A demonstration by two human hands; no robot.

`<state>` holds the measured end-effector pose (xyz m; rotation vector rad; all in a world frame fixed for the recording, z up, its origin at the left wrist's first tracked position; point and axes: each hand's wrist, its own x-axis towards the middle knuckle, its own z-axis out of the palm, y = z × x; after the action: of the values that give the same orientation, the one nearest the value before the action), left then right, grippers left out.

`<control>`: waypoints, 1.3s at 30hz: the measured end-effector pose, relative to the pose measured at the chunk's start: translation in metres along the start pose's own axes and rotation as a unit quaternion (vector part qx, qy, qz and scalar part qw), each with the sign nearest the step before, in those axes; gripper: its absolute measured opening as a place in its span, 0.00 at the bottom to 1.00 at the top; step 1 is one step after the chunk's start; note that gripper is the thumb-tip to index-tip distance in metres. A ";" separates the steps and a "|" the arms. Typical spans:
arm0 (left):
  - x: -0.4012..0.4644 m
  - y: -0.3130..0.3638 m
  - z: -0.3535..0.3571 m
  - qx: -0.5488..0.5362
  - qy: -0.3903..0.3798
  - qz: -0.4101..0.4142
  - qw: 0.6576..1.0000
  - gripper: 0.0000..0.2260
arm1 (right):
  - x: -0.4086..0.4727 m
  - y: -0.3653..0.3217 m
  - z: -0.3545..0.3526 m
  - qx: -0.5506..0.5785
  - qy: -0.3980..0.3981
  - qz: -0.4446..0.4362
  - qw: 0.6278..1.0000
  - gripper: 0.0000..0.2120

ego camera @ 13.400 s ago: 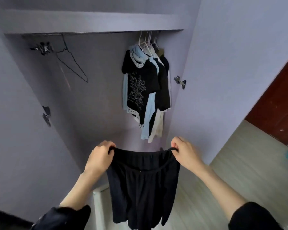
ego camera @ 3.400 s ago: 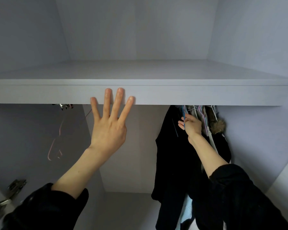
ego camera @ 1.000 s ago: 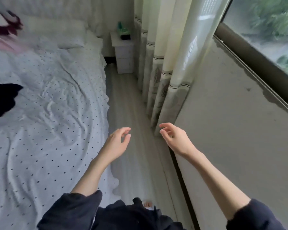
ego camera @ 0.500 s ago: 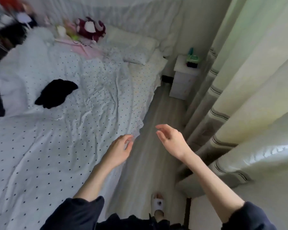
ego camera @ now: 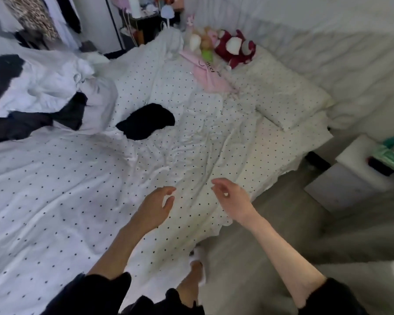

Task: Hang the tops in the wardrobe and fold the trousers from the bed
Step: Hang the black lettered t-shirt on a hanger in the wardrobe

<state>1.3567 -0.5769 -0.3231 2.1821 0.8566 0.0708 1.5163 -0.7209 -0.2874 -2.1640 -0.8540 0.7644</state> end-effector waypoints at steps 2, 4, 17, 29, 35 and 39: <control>0.039 -0.008 0.001 -0.005 0.017 -0.024 1.000 0.14 | 0.051 0.002 -0.005 -0.011 -0.025 -0.014 1.000 0.14; 0.078 -0.015 0.001 -0.007 0.024 -0.044 0.999 0.14 | 0.100 0.000 -0.010 -0.033 -0.045 -0.031 0.998 0.15; 0.331 -0.068 -0.019 0.047 0.040 -0.183 0.981 0.20 | 0.416 0.009 -0.002 -0.165 -0.152 -0.114 0.968 0.21; 0.507 -0.204 0.027 0.373 0.108 -0.245 0.888 0.32 | 0.632 0.124 0.112 -0.459 -0.131 -0.284 0.831 0.27; 0.536 -0.257 0.017 0.455 0.077 -0.316 0.829 0.28 | 0.654 0.149 0.135 -0.416 -0.132 -0.311 0.844 0.26; 0.521 -0.248 0.028 0.336 0.086 -0.318 0.882 0.05 | 0.659 0.149 0.135 -0.422 -0.168 -0.284 0.844 0.27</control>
<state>1.6292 -0.1658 -0.6232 2.3909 1.8842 -0.4242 1.8755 -0.2626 -0.6551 -2.2584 -2.2315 0.4903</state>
